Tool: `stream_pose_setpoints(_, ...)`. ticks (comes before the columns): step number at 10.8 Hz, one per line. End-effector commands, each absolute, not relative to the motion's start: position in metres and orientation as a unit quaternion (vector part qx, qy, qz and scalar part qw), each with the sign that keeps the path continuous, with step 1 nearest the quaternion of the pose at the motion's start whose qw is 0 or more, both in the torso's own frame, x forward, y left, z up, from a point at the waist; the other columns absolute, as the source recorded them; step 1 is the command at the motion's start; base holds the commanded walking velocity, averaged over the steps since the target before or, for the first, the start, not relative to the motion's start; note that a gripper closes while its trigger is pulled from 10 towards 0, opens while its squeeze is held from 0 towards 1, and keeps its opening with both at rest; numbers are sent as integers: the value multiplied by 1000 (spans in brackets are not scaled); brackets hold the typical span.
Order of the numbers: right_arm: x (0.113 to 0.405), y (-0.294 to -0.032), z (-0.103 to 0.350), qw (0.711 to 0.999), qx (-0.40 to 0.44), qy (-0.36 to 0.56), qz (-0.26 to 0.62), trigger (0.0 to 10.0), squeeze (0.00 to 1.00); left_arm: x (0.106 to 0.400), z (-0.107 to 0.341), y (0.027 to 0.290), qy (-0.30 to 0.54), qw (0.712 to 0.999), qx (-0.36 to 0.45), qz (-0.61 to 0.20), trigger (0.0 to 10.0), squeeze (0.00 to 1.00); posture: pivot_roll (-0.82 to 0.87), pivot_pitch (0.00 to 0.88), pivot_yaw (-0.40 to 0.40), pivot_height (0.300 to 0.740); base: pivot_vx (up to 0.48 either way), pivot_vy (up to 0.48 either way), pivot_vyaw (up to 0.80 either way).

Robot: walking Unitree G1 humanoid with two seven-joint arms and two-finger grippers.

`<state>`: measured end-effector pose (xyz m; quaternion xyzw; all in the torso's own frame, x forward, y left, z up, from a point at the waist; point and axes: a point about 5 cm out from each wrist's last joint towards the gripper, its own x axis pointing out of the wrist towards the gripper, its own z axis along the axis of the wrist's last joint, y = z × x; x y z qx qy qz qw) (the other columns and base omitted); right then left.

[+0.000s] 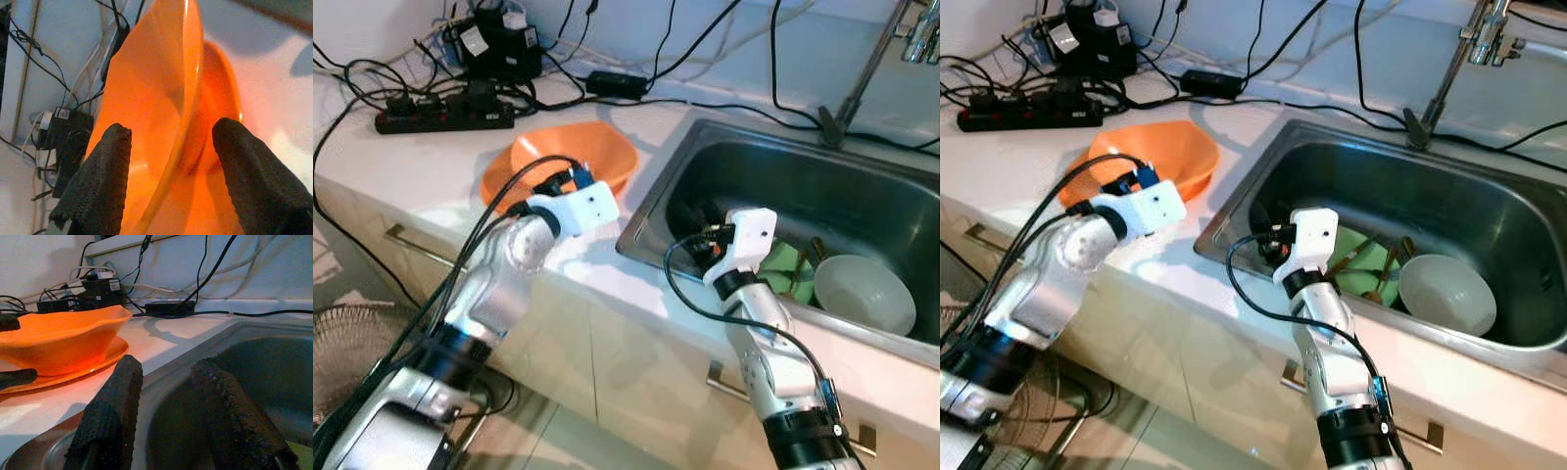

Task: Kitchen organization

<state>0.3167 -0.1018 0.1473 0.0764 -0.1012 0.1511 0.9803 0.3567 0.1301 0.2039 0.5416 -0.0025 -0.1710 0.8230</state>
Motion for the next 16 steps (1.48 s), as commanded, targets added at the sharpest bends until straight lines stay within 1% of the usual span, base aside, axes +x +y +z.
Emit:
stream_pose_setpoints(1, 318, -102, 145, 982, 73, -92, 150, 10000, 0, 361, 207, 130, -2, 815, 557, -159, 9882, 0, 120, 46, -13, 740, 0, 0, 0)
stream_pose_setpoints(2, 318, -101, 145, 982, 73, -92, 150, 10000, 0, 362, 207, 130, 0, 815, 558, -159, 0, 0, 120, 46, -13, 740, 0, 0, 0)
stream_pose_setpoints(12, 320, -101, 144, 983, 69, -86, 146, 10000, 0, 362, 204, 127, 1, 807, 567, -167, 0, 0, 124, 60, -11, 740, 0, 0, 0)
stream_pose_setpoints(16, 320, -100, 143, 983, 69, -84, 146, 10000, 0, 360, 205, 123, -13, 803, 572, -166, 0, 0, 124, 65, -9, 740, 0, 0, 0)
